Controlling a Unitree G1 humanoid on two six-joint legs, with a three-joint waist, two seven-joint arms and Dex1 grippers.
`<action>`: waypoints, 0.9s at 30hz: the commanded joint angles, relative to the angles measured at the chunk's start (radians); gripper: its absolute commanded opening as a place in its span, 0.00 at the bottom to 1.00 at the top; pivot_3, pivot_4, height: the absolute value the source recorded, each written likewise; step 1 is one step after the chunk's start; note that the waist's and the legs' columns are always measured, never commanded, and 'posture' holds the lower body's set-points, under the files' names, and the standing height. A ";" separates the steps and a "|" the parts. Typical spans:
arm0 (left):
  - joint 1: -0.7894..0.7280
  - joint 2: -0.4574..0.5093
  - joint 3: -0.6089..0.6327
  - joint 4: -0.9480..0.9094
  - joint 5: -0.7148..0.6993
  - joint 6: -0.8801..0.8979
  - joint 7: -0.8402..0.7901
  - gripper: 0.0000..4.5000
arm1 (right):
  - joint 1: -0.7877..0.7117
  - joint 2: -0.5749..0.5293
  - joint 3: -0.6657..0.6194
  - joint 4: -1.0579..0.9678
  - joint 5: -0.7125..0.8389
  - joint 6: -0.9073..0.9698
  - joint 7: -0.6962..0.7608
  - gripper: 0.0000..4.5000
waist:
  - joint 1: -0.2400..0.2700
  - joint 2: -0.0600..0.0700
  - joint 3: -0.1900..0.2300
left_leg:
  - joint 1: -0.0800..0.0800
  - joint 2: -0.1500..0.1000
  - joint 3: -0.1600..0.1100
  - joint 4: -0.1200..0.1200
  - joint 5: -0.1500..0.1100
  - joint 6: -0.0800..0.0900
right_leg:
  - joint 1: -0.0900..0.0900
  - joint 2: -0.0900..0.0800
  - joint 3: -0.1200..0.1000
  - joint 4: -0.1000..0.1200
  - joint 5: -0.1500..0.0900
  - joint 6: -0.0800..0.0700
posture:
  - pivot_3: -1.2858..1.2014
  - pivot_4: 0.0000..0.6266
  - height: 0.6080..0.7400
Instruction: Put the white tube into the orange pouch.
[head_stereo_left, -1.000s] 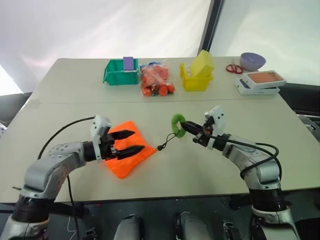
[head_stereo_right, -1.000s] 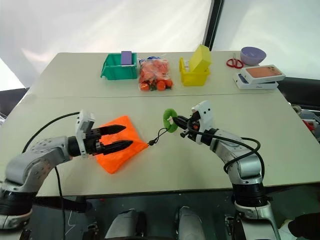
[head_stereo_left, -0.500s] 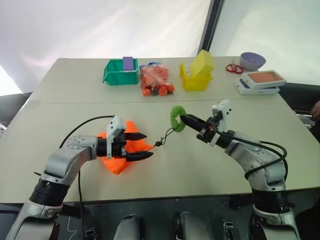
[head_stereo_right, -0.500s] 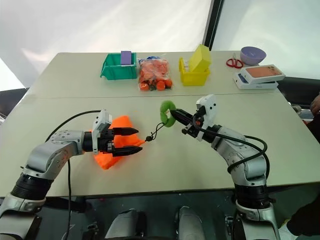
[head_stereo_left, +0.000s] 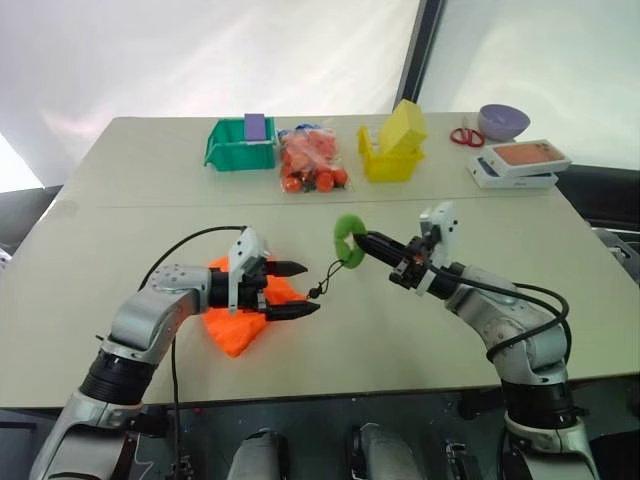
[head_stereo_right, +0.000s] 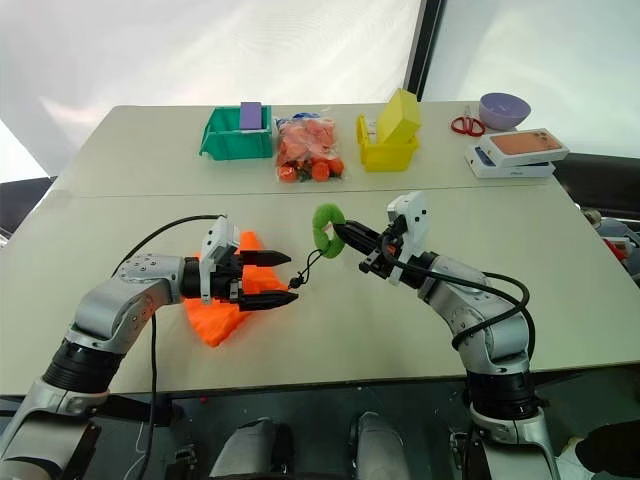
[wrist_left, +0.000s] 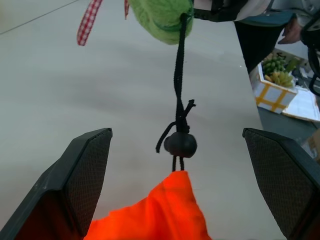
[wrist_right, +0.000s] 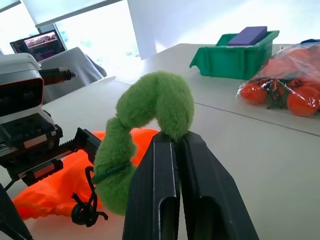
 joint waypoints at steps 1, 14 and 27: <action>0.015 0.001 0.015 -0.040 0.017 -0.023 0.025 0.99 | -0.023 0.009 -0.012 -0.043 0.028 -0.021 -0.006 0.00 | 0.000 0.000 0.000 | 0.000 0.000 0.000 0.000 0.000 0.000 | 0.000 0.000 0.000 0.000 0.000 0.000 | 0.52 0.24 1.00; 0.279 -0.005 0.023 -0.198 0.391 -0.473 0.316 0.99 | -0.061 0.172 -0.123 0.057 0.185 0.160 -0.277 0.00 | 0.004 0.001 0.000 | 0.000 0.000 0.000 0.000 0.000 0.000 | 0.000 -0.004 0.001 0.000 0.000 -0.002 | 0.52 0.24 1.00; 0.338 -0.180 -0.111 -0.169 0.898 -0.695 0.734 0.99 | -0.070 0.208 -0.163 0.060 0.336 0.246 -0.340 0.00 | 0.001 0.002 0.000 | 0.000 0.000 0.001 -0.001 0.000 0.000 | 0.000 -0.004 0.001 0.001 0.001 0.001 | 0.52 0.24 1.00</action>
